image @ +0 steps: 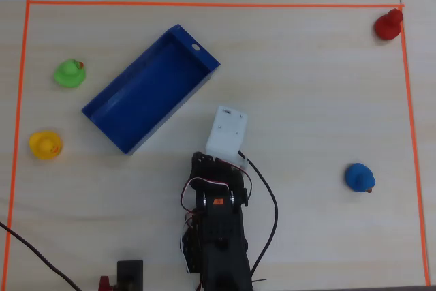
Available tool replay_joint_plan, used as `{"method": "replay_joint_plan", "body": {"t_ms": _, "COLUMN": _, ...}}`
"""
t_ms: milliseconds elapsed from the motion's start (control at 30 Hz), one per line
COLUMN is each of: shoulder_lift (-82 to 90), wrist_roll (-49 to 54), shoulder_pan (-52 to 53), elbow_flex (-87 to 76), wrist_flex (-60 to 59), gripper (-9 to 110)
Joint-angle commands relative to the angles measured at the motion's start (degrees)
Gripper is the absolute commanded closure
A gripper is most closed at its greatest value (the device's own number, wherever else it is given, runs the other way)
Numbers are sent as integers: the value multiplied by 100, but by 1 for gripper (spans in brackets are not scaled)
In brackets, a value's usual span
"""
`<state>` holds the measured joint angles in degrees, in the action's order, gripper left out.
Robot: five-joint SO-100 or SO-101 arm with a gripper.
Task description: Grasp yellow duck and put it into box.
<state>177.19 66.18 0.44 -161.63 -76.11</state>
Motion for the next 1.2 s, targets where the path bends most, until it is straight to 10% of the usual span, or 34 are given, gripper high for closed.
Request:
{"method": "replay_joint_plan", "body": {"t_ms": 0, "shoulder_lift": -1608, "wrist_roll": -105, "shoulder_pan": -431, "elbow_flex": 2707, "wrist_flex": -316, "gripper": 70}}
{"method": "replay_joint_plan", "body": {"t_ms": 367, "shoulder_lift": -5080, "wrist_roll": -1819, "shoulder_pan": -2865, "elbow_flex": 7128, "wrist_flex": -1837, "gripper": 58}}
{"method": "replay_joint_plan", "body": {"t_ms": 1167, "shoulder_lift": -9272, "wrist_roll": -3278, "shoulder_pan": -6645, "elbow_flex": 9571, "wrist_flex": -976, "gripper": 58}}
